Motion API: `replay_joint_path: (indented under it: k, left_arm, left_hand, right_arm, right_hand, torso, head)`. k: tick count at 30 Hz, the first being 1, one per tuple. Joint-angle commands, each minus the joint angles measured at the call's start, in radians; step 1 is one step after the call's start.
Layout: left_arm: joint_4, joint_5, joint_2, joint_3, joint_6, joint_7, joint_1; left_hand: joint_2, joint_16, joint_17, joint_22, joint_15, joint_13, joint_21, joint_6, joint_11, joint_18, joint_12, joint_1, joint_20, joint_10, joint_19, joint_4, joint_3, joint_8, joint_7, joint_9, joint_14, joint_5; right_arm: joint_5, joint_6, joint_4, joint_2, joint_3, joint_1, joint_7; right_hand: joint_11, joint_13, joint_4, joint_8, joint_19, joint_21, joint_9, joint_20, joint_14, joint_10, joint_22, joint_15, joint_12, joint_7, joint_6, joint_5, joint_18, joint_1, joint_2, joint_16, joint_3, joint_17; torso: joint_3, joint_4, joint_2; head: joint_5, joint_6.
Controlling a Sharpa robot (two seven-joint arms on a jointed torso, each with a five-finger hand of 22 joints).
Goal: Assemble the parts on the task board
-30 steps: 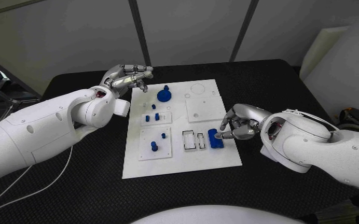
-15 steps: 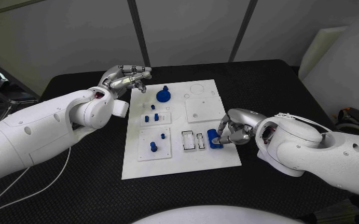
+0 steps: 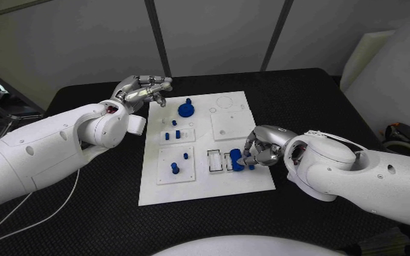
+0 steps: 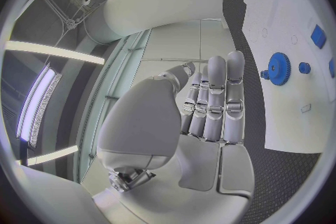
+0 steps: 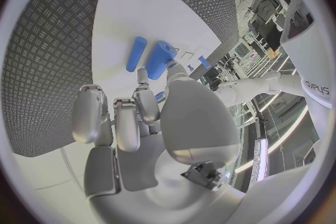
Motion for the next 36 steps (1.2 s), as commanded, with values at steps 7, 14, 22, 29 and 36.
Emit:
replay_joint_path:
  k: [7, 14, 22, 29, 36]
  left_arm:
    - [0.008, -0.002, -0.001, 0.001, 0.017, 0.0, 0.001]
    - [0.008, -0.002, -0.003, 0.001, 0.016, -0.001, 0.001]
    - [0.011, -0.002, -0.005, 0.0, 0.015, -0.001, 0.001]
    - [0.013, -0.002, -0.008, 0.0, 0.015, -0.001, 0.001]
    - [0.017, -0.002, -0.015, 0.0, 0.013, -0.001, 0.001]
  left_hand:
    - [-0.001, 0.0, -0.002, -0.002, 0.001, 0.001, -0.004, -0.005, -0.001, -0.011, 0.004, -0.012, 0.006, -0.009, -0.004, 0.002, -0.009, 0.007, -0.001, -0.001, -0.009, -0.005]
    - [-0.001, 0.0, -0.002, -0.002, 0.001, 0.001, -0.004, -0.005, -0.001, -0.011, 0.004, -0.012, 0.006, -0.009, -0.004, 0.002, -0.009, 0.007, -0.001, -0.001, -0.009, -0.005]
    - [0.003, 0.001, -0.003, -0.004, 0.003, 0.001, -0.006, -0.007, 0.0, -0.011, 0.008, -0.02, 0.008, -0.012, -0.004, 0.008, -0.011, 0.008, 0.0, 0.0, -0.01, -0.004]
    - [0.005, 0.002, -0.004, -0.004, 0.003, 0.001, -0.008, -0.008, 0.0, -0.011, 0.01, -0.024, 0.008, -0.014, -0.004, 0.011, -0.012, 0.009, 0.0, 0.0, -0.01, -0.004]
    - [0.006, 0.002, -0.005, -0.005, 0.003, 0.001, -0.008, -0.009, 0.0, -0.011, 0.011, -0.025, 0.008, -0.015, -0.004, 0.012, -0.012, 0.01, 0.0, 0.0, -0.01, -0.004]
  right_arm:
    - [-0.087, 0.034, -0.029, 0.044, 0.0, -0.012, -0.015]
    - [-0.089, 0.05, -0.037, 0.057, 0.0, -0.016, -0.019]
    - [-0.089, 0.087, -0.048, 0.065, -0.001, -0.018, -0.023]
    - [-0.085, 0.09, -0.069, 0.074, -0.001, -0.019, -0.024]
    - [-0.062, 0.059, -0.066, 0.074, -0.001, -0.023, -0.023]
  right_hand:
    - [-0.003, -0.001, 0.001, 0.012, -0.004, -0.007, 0.007, 0.002, 0.075, -0.004, -0.007, 0.0, -0.007, -0.002, -0.012, 0.0, -0.004, -0.011, 0.018, 0.0, -0.017, 0.12]
    - [-0.003, 0.001, 0.001, 0.017, -0.007, -0.01, 0.011, 0.002, 0.074, -0.005, -0.011, 0.0, -0.007, -0.002, -0.016, -0.002, -0.003, -0.018, 0.023, -0.002, -0.024, 0.118]
    - [-0.001, -0.002, 0.001, 0.025, -0.013, -0.016, 0.018, 0.003, 0.073, -0.011, -0.018, 0.001, -0.014, -0.001, -0.028, -0.011, -0.001, -0.032, 0.013, -0.004, -0.046, 0.114]
    - [-0.001, -0.001, 0.0, 0.027, -0.014, -0.017, 0.02, 0.003, 0.073, -0.012, -0.018, 0.002, -0.015, 0.0, -0.031, -0.011, -0.001, -0.033, 0.01, -0.004, -0.05, 0.116]
    - [-0.004, 0.009, 0.0, 0.048, -0.012, -0.016, 0.033, 0.003, 0.074, -0.008, -0.015, 0.0, -0.006, -0.004, -0.026, 0.025, -0.001, -0.025, 0.019, -0.003, -0.056, 0.119]
  torso:
    - [0.0001, 0.0018, 0.001]
    - [-0.0006, -0.0006, -0.001]
    - [-0.0006, -0.0015, -0.001]
    - [-0.0012, -0.0001, -0.001]
    - [-0.0004, -0.0012, 0.0]
  head:
    - [0.002, -0.004]
    - [0.005, -0.005]
    - [0.004, -0.003]
    - [0.001, -0.004]
    - [0.001, -0.004]
